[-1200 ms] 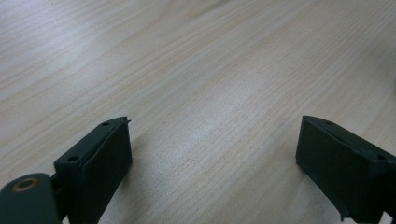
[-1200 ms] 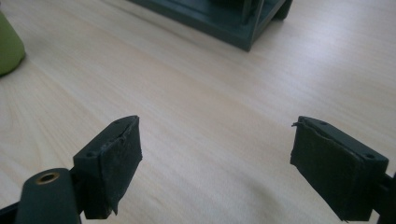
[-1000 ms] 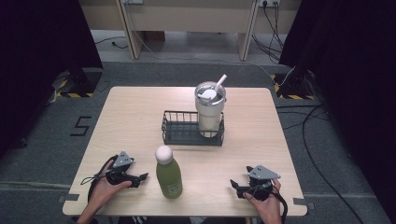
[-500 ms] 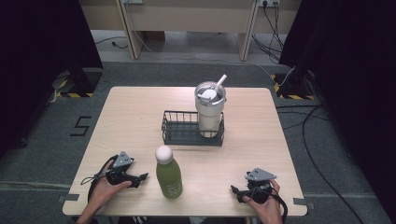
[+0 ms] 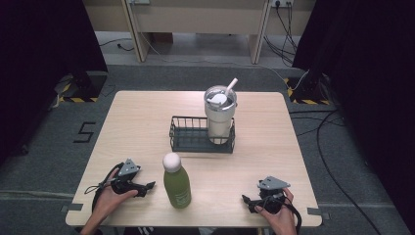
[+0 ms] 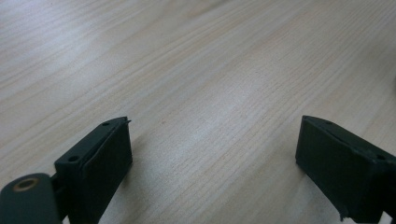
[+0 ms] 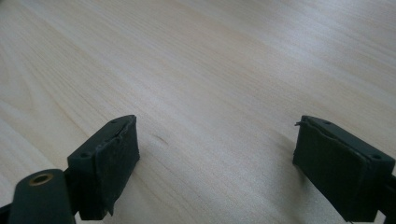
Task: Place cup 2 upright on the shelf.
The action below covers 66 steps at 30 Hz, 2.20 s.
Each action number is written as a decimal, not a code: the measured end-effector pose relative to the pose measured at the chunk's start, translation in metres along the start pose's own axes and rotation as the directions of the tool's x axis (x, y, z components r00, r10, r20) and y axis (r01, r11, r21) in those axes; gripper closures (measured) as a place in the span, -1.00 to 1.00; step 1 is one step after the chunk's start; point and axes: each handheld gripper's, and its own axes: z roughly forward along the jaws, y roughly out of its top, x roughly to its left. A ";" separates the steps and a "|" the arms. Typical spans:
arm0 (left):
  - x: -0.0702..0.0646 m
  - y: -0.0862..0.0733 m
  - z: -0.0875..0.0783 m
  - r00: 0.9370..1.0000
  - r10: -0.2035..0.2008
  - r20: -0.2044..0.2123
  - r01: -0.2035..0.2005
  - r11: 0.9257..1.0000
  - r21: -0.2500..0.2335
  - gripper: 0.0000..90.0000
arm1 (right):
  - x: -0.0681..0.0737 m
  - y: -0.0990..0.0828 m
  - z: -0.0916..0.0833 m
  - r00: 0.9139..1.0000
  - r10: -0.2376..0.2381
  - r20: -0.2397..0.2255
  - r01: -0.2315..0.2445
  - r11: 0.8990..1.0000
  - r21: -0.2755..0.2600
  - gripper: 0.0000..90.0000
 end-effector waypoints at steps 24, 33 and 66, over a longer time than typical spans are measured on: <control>-0.031 -0.009 -0.030 0.989 0.067 0.135 -0.038 0.978 -0.206 -0.67 | -0.001 0.001 0.001 1.000 -0.002 -0.004 0.002 1.000 0.003 -0.72; -0.044 -0.010 -0.038 0.980 0.087 0.179 -0.035 0.962 -0.272 -0.67 | -0.001 0.001 0.001 1.000 -0.003 -0.004 0.003 1.000 0.003 -0.72; -0.089 -0.002 -0.031 0.943 0.125 0.307 -0.004 0.930 -0.367 -0.67 | -0.001 0.001 0.002 1.000 -0.004 -0.007 0.004 1.000 0.006 -0.74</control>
